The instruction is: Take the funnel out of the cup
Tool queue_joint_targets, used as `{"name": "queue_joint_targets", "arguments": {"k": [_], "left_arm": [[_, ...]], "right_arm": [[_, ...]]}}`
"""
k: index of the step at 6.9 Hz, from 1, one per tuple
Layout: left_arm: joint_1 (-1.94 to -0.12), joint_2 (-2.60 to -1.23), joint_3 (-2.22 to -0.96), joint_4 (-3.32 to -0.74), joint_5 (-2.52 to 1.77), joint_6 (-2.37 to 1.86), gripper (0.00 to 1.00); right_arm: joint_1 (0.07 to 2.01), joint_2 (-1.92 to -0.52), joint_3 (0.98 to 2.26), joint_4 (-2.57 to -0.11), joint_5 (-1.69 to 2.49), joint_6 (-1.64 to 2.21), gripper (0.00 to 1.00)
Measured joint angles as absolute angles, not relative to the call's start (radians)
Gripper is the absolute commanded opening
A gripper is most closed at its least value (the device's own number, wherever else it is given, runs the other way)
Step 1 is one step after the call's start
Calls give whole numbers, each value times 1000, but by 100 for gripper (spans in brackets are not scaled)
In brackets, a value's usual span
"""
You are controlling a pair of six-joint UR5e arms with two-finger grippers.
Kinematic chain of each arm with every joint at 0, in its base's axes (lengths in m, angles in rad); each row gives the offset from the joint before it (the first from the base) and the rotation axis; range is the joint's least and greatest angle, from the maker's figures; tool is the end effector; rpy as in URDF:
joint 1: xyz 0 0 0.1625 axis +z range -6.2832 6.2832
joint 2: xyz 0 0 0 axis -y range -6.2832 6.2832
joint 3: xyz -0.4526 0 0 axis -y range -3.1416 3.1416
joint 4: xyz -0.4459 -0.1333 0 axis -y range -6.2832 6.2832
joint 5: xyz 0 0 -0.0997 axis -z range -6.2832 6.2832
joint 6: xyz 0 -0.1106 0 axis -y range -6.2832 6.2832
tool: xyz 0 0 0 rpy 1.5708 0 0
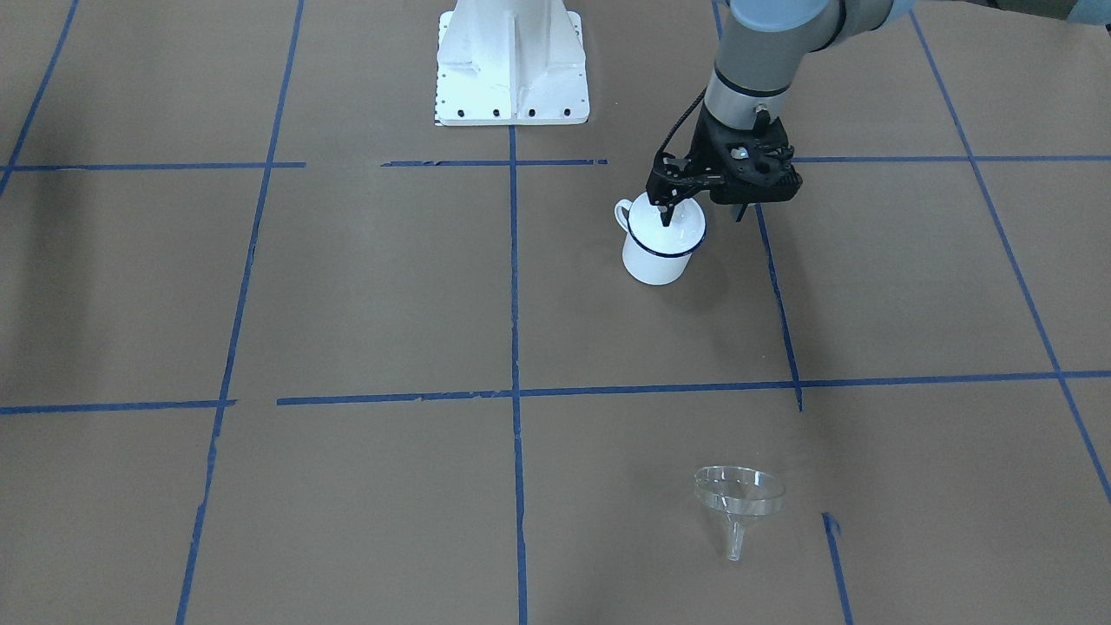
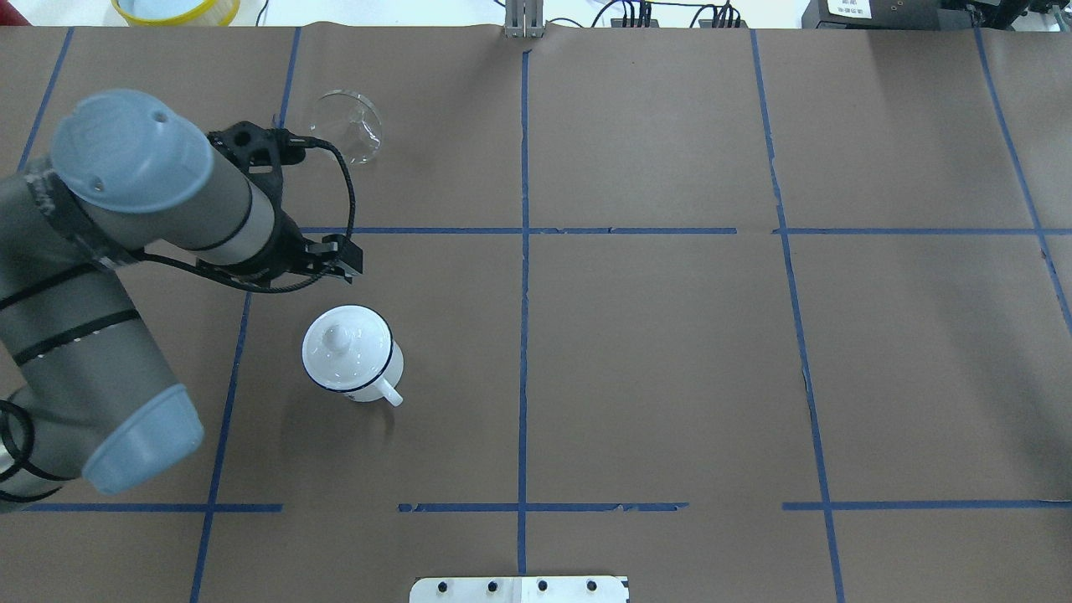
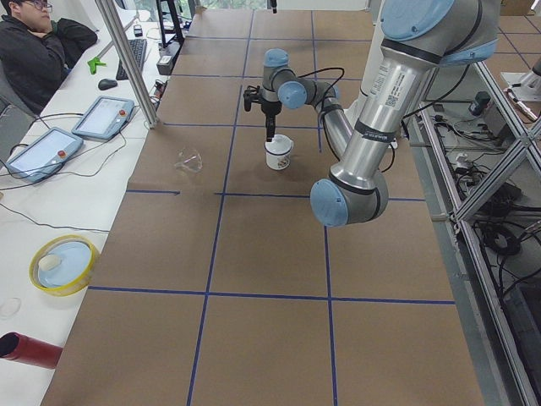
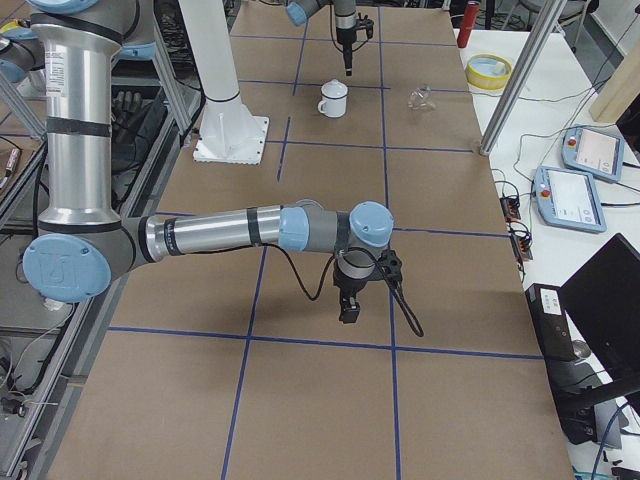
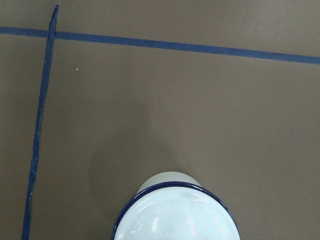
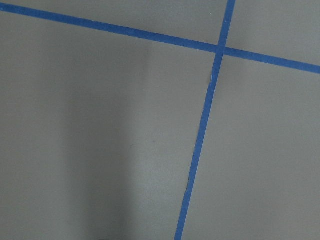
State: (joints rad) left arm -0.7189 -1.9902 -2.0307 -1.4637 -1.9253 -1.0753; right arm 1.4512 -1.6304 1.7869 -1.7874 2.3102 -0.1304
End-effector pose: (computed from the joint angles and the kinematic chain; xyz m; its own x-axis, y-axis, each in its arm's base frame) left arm 0.3984 -0.4747 0.2371 0.6812 -0.0036 -0.7320 0.1267 0.9855 0.1130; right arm -0.0023 -0.5115 0.6324 0.7167 -0.1764 0.6747 0.2141 0.9764 0.0279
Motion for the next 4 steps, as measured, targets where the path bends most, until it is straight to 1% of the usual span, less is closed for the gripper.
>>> {"name": "queue_joint_targets", "arguments": {"k": [1, 3, 4], "left_arm": [[-809, -1908, -2039, -1553, -1968, -940, 100], [-1061, -1671, -2032, -1760, -2187, -681, 100], [-1157, -1564, -1997, -1812, -2258, -588, 100]], "right_arm": [[1451, -1630, 1787, -1788, 2310, -130, 100], [1451, -1630, 1786, -1787, 2310, -130, 100], [1451, -1630, 1786, -1787, 2310, -130, 100]]}}
